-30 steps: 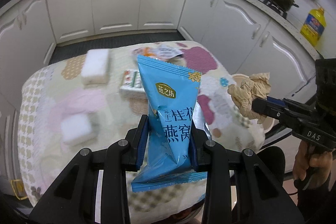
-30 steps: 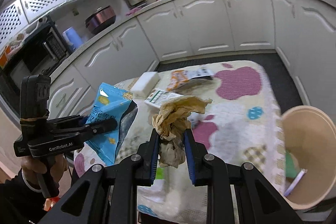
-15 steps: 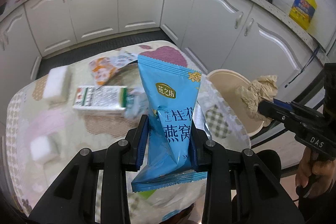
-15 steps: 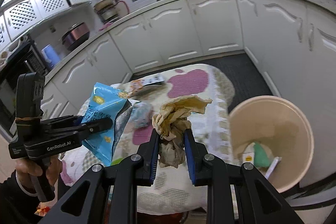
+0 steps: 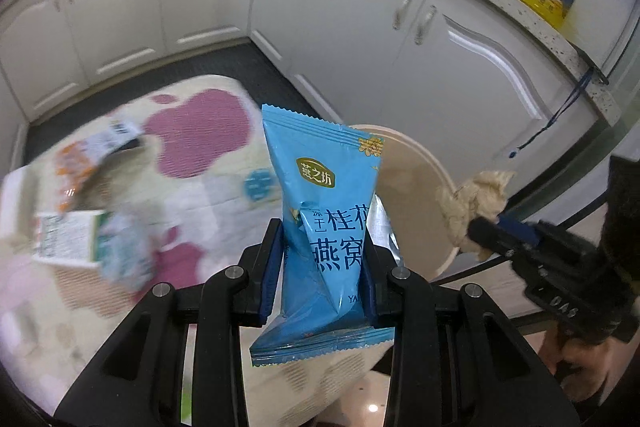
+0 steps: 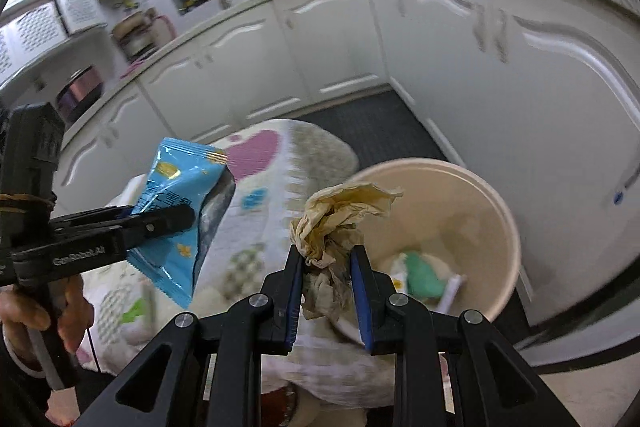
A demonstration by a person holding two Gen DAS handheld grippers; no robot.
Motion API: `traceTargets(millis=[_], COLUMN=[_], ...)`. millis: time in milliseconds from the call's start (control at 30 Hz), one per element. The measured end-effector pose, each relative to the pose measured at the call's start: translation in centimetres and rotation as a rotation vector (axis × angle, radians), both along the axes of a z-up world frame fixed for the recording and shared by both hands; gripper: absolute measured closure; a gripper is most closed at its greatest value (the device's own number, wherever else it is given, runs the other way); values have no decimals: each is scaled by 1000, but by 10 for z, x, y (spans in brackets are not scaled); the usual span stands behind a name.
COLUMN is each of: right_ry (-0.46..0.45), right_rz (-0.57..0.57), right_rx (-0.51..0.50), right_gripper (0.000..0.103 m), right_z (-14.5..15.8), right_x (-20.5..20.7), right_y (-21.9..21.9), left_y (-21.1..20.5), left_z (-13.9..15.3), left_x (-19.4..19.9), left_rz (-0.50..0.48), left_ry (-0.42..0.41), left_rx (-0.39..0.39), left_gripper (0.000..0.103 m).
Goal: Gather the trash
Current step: 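Open both tools to drop the snack bag and paper into the bucket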
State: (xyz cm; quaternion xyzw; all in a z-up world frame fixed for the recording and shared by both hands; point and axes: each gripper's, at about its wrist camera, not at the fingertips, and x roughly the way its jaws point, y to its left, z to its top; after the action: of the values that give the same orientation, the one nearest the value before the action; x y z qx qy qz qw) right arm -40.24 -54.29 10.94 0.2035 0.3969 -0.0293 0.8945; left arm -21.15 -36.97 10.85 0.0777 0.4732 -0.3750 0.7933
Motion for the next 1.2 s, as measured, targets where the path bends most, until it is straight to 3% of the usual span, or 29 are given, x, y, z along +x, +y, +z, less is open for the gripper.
traceTargets(millis=[200, 267, 300, 367, 600, 833, 1200], right_ry=[54, 86, 93, 91, 101, 94, 82], right_rz=[-98, -126, -145, -165, -164, -144, -101], right_rx=[-6, -21, -23, -19, 43, 40, 22], right_gripper=[77, 51, 49, 48, 48, 48, 48], right_z=[-20, -26, -29, -29, -37, -35, -25], right_x=[3, 9, 10, 10, 8, 6, 16], right_y=[-34, -39, -43, -46, -50, -39, -15], left_y=[-48, -58, -61, -62, -59, -38, 6], left_z=[-15, -23, -26, -30, -30, -22, -9], left_x=[9, 15, 18, 20, 18, 17, 9], left_rz=[-18, -22, -19, -4, -15, 14, 74], left_ry=[50, 105, 121, 139, 156, 145, 71], left_rx=[-27, -66, -73, -83, -94, -98, -57], left_gripper=[67, 56, 47, 42, 42, 42, 42])
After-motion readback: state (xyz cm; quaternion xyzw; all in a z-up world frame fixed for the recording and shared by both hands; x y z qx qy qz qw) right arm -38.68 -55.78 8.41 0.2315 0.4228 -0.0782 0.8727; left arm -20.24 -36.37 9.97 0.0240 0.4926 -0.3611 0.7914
